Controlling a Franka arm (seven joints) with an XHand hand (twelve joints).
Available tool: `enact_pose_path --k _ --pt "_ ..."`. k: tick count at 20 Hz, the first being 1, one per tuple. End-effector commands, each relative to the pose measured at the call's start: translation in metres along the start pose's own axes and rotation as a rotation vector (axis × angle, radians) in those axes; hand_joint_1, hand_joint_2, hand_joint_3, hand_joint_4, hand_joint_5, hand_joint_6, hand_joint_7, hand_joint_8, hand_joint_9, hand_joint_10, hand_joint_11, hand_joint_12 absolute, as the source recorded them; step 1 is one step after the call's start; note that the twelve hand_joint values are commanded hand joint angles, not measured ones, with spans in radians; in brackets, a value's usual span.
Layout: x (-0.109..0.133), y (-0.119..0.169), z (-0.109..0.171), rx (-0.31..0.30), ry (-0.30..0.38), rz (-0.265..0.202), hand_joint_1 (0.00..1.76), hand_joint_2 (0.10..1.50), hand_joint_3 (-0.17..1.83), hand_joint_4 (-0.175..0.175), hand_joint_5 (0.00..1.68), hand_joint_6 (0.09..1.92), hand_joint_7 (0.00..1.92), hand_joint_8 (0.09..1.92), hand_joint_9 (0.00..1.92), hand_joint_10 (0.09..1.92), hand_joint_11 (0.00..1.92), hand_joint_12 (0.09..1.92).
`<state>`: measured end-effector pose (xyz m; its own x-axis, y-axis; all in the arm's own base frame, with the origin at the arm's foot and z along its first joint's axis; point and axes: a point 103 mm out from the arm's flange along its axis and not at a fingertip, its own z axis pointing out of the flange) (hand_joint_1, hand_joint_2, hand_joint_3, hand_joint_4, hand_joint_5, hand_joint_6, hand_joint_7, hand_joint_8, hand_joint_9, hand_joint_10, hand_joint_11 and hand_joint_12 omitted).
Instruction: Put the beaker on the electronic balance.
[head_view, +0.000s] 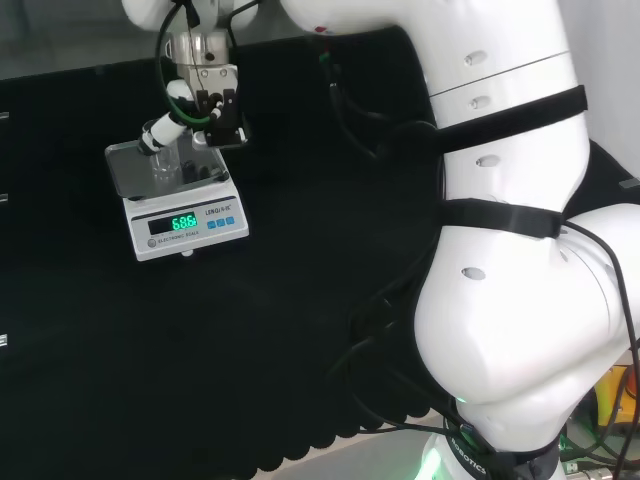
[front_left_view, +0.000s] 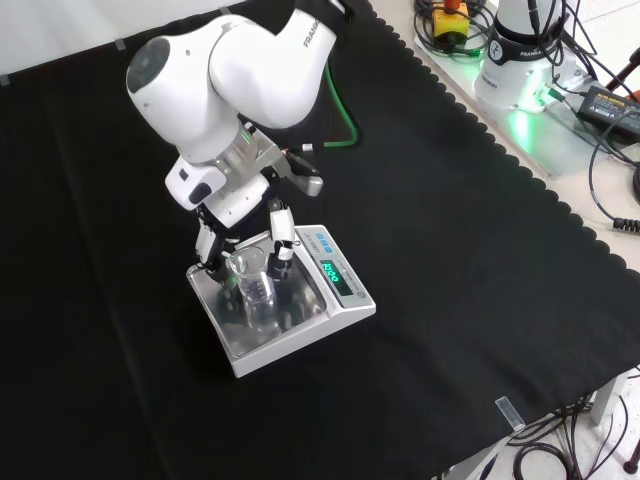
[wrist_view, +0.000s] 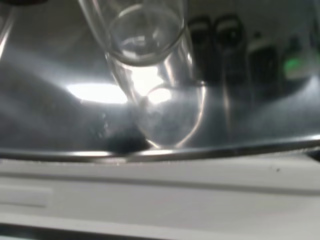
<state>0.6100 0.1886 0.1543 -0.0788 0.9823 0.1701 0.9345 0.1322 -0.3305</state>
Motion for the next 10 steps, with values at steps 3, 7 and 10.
enact_pose_path --k 3,7,10 --pt "-0.014 -0.019 -0.029 -0.052 0.005 0.03 0.5 0.64 0.36 -0.144 0.39 0.74 0.61 0.97 1.0 0.78 1.12 0.99" --pt "-0.03 -0.039 -0.041 -0.074 0.009 0.05 0.48 0.65 0.34 -0.14 0.38 0.71 0.57 0.97 0.96 0.79 1.09 1.02" --pt "-0.04 -0.056 -0.047 -0.104 0.013 0.087 0.45 0.66 0.31 -0.128 0.36 0.66 0.53 0.98 0.86 0.81 0.98 1.09"
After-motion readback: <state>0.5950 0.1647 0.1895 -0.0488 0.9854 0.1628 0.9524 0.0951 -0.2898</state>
